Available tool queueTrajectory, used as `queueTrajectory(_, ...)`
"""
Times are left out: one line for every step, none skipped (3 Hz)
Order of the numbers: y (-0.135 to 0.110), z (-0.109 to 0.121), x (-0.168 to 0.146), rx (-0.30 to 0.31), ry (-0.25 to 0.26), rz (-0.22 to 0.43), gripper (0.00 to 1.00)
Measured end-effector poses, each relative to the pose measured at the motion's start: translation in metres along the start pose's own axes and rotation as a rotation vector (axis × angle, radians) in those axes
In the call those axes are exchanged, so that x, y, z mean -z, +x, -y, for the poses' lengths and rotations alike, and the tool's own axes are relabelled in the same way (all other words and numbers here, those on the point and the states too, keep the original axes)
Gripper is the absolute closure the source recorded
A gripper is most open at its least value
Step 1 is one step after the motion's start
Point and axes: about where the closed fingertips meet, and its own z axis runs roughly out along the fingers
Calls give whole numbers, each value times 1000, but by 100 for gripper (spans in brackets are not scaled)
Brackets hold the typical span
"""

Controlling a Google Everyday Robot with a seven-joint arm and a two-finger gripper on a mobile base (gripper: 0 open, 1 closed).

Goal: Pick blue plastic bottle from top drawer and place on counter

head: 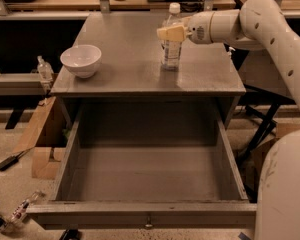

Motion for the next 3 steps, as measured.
queueTrajectory(0,0,0,0,0,0,6)
queueTrajectory(0,-1,-2,-1,-3,0,0)
queueTrajectory(0,-1,-2,-1,-3,0,0)
